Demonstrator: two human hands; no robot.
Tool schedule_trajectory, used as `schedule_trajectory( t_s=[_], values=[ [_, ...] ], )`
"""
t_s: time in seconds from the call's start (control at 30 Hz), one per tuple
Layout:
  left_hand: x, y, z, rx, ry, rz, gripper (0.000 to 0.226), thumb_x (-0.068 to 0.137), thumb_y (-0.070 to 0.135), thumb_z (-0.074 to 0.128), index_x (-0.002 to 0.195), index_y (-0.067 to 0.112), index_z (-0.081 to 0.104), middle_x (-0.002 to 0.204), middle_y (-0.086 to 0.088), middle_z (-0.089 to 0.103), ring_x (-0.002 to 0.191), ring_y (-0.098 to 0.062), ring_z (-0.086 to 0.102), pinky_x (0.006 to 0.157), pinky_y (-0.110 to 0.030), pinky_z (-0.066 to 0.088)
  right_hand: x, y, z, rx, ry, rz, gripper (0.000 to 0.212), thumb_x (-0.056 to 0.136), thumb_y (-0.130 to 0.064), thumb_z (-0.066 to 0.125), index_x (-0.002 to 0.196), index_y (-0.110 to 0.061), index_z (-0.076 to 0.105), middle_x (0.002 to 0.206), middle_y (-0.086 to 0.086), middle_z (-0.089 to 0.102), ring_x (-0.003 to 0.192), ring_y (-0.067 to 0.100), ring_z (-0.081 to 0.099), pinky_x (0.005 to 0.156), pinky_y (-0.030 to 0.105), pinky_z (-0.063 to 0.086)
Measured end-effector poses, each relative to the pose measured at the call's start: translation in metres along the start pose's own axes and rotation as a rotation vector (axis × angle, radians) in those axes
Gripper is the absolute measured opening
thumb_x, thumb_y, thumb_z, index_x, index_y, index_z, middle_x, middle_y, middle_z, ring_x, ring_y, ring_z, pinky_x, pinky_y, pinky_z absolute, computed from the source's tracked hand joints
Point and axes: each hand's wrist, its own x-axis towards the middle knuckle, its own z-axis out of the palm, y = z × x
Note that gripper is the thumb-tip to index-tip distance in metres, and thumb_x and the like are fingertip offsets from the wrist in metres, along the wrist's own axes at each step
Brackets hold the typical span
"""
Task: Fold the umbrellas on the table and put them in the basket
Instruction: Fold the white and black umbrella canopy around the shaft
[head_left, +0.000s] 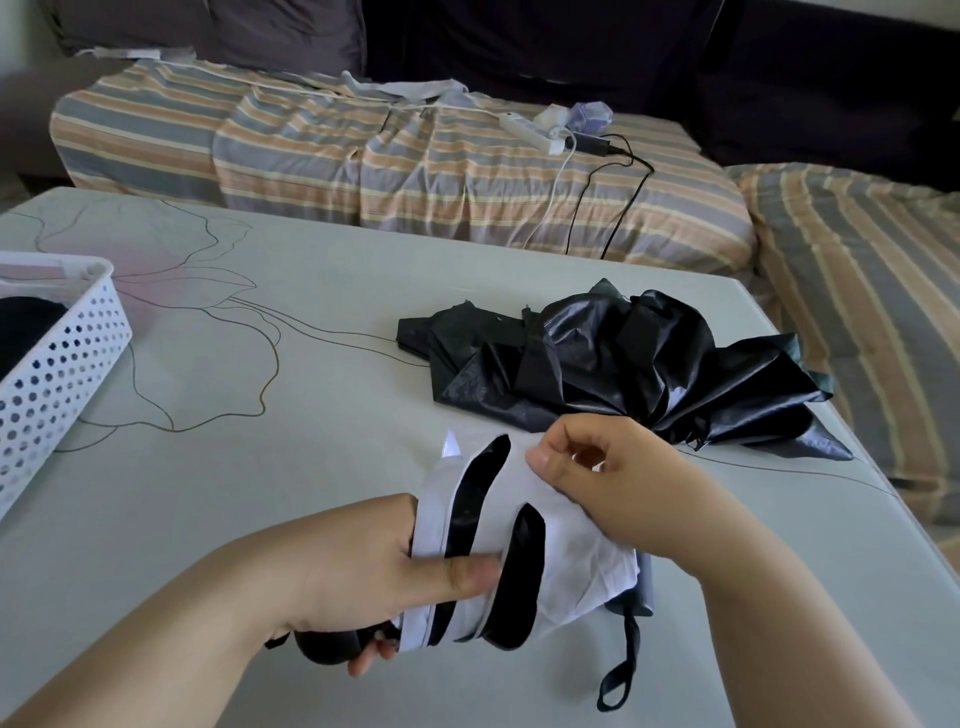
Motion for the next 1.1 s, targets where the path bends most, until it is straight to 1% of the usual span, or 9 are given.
schedule_trajectory(
  t_s=[0.1,0.17,0.27,0.4,0.53,0.63,0.87,0.97,1.1],
  values=[
    [0.000,-0.004,-0.002,0.032,0.029,-0.018,0.061,0.082,0.067,0.054,0.078,0.006,0.059,0.058,-0.001,0.061,0.045,-0.021,0.053,0.048,-0.025,0.046,0.000,0.006,-0.006,0.149,-0.116,0.017,0.013,0.087,-0.045,0.060,0.084,-0.036,0.068,0.091,-0.004,0.067,0.073,0.015,0.060,0.072,0.033,0.052],
    [0.001,-0.005,-0.003,0.083,0.079,-0.072,0.057,0.085,0.059,0.054,0.080,0.003,0.058,0.058,-0.001,0.061,0.043,-0.019,0.053,0.048,-0.022,0.044,0.001,0.011,-0.007,0.181,-0.177,-0.021,0.008,0.088,-0.042,0.061,0.084,-0.040,0.067,0.098,-0.012,0.061,0.076,0.006,0.059,0.070,0.024,0.048],
    [0.003,-0.008,-0.004,0.174,0.142,-0.138,0.057,0.082,0.064,0.054,0.085,0.007,0.056,0.058,-0.001,0.062,0.042,-0.016,0.054,0.051,-0.021,0.043,0.005,0.011,-0.005,0.278,-0.148,-0.112,0.021,0.089,-0.037,0.063,0.068,-0.037,0.062,0.084,-0.018,0.057,0.064,0.010,0.050,0.064,0.016,0.040],
    [0.008,-0.017,-0.012,0.186,0.318,-0.173,0.041,0.083,0.058,0.057,0.071,0.020,0.053,0.051,0.006,0.059,0.037,-0.015,0.051,0.052,-0.025,0.042,0.011,0.006,-0.003,0.369,0.035,-0.189,0.021,0.069,-0.050,0.067,0.062,-0.030,0.064,0.085,-0.024,0.057,0.076,0.000,0.053,0.076,0.013,0.037],
    [0.008,-0.023,-0.016,0.169,0.403,-0.186,0.039,0.083,0.057,0.057,0.070,0.020,0.054,0.049,0.009,0.058,0.037,-0.015,0.048,0.045,-0.022,0.038,0.013,0.005,-0.002,0.359,0.104,-0.105,0.026,0.087,-0.043,0.058,0.073,-0.021,0.063,0.073,-0.008,0.064,0.067,0.007,0.053,0.071,0.031,0.042],
    [0.008,-0.023,-0.013,0.223,0.427,-0.195,0.042,0.083,0.058,0.057,0.070,0.019,0.054,0.050,0.007,0.058,0.036,-0.013,0.047,0.042,-0.020,0.036,0.011,0.002,-0.001,0.285,0.059,-0.018,0.026,0.092,-0.038,0.054,0.082,-0.016,0.063,0.062,-0.013,0.064,0.055,-0.001,0.053,0.063,0.024,0.042],
    [0.010,-0.020,-0.010,0.300,0.571,-0.143,0.041,0.083,0.055,0.057,0.062,0.021,0.050,0.050,0.008,0.056,0.034,-0.005,0.042,0.045,-0.017,0.034,0.003,-0.001,-0.002,0.197,-0.053,0.065,0.044,0.078,-0.057,0.064,0.053,-0.022,0.053,0.049,-0.011,0.031,0.047,0.011,0.028,0.055,0.022,0.026],
    [0.011,-0.019,-0.011,0.252,0.614,-0.118,0.043,0.080,0.057,0.059,0.060,0.021,0.049,0.049,0.009,0.055,0.036,-0.005,0.042,0.048,-0.019,0.035,0.003,-0.008,-0.001,0.457,-0.014,0.040,0.044,0.070,-0.053,0.073,0.052,-0.018,0.054,0.058,0.000,0.037,0.060,0.026,0.031,0.066,0.028,0.026],
    [0.015,-0.022,-0.006,0.410,0.524,-0.110,0.040,0.078,0.066,0.057,0.068,0.027,0.051,0.066,0.002,0.064,0.048,-0.007,0.048,0.053,-0.020,0.037,0.014,-0.008,-0.008,1.092,0.222,-0.002,0.038,0.082,-0.038,0.059,0.048,-0.022,0.054,0.058,-0.007,0.054,0.060,0.009,0.048,0.071,0.025,0.031]
  ],
)
